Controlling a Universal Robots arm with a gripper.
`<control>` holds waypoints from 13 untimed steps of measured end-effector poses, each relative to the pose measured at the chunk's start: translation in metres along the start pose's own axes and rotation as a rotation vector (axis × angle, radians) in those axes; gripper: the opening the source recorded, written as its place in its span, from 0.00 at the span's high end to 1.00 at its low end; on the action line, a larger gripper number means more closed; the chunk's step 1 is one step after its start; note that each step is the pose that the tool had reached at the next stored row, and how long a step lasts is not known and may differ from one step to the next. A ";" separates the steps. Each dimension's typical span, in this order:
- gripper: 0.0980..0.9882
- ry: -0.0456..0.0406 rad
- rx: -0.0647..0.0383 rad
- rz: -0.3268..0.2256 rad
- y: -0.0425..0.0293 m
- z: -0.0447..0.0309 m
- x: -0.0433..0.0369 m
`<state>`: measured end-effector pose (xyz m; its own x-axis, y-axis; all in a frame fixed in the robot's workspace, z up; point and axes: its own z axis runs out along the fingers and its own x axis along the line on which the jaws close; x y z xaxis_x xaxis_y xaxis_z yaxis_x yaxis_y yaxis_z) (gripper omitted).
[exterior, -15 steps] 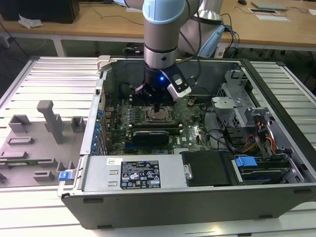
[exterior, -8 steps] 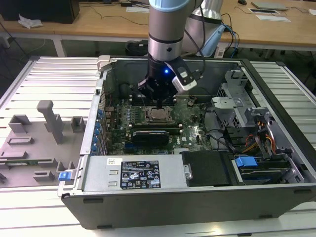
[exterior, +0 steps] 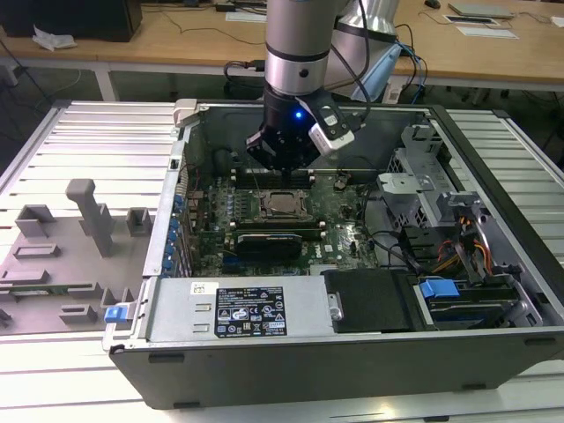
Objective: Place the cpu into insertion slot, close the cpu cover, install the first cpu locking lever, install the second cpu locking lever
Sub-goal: 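Close the cpu cover, then install the first cpu locking lever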
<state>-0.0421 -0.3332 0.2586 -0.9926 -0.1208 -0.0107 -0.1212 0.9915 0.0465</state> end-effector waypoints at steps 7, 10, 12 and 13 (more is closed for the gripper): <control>0.99 0.0000 0.000 0.000 0.0000 0.0000 0.0000; 0.99 0.0000 0.000 0.000 0.0000 0.0000 0.0000; 0.99 0.0000 0.000 0.000 0.0006 0.0000 0.0022; 0.99 0.0000 0.000 0.000 0.0008 0.0000 0.0034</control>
<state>-0.0455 -0.3328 0.2586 -0.9926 -0.1208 -0.0107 -0.1211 0.9916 0.0462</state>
